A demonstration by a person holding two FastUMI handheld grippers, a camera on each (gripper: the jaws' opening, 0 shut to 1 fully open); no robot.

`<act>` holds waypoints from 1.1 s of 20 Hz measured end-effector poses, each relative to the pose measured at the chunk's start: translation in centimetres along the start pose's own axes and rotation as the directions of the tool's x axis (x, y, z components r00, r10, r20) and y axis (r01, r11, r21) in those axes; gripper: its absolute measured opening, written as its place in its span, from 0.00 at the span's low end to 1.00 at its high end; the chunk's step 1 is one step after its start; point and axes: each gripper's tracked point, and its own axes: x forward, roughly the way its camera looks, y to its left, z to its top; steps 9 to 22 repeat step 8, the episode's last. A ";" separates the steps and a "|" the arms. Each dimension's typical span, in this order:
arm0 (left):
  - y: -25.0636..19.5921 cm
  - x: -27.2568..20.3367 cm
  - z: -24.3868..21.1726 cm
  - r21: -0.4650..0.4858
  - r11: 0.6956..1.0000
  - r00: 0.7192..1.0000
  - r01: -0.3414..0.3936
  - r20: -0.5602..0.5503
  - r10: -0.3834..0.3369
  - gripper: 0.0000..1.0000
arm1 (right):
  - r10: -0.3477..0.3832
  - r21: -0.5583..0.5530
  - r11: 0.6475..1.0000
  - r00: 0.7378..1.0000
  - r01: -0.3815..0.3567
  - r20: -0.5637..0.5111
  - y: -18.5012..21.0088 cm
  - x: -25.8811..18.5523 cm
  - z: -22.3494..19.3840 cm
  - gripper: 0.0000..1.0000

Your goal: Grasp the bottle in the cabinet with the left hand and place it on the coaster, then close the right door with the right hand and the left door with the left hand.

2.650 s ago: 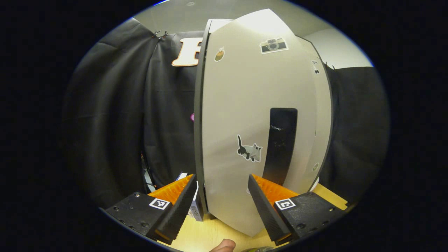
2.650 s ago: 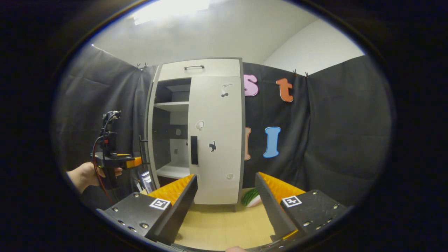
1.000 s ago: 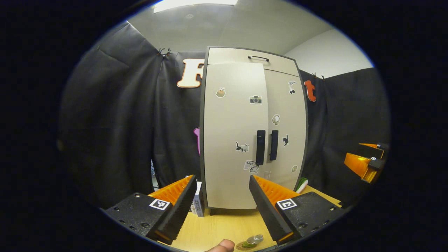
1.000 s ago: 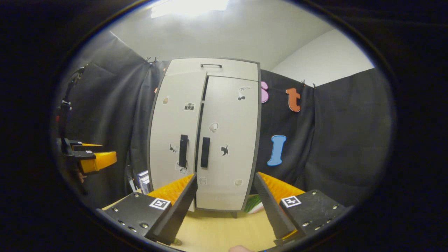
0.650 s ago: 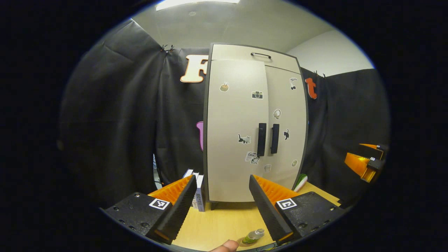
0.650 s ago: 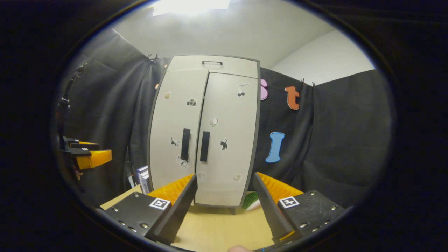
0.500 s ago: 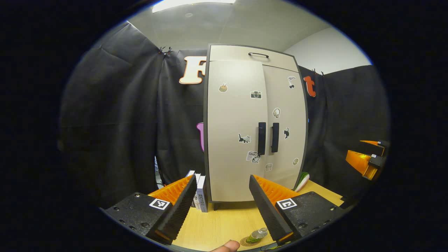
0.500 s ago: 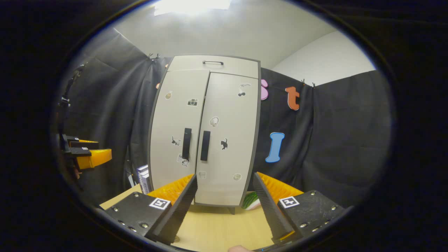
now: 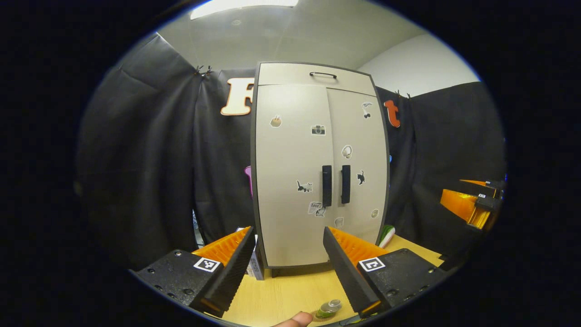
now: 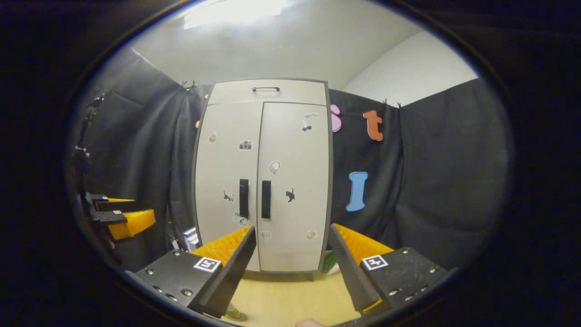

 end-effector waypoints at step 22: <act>-7.7 2.3 1.0 -0.015 0.997 0.996 0.080 0.026 -0.079 0.94 | 0.008 -0.008 1.000 0.996 -0.007 0.085 -3.0 1.4 2.2 0.97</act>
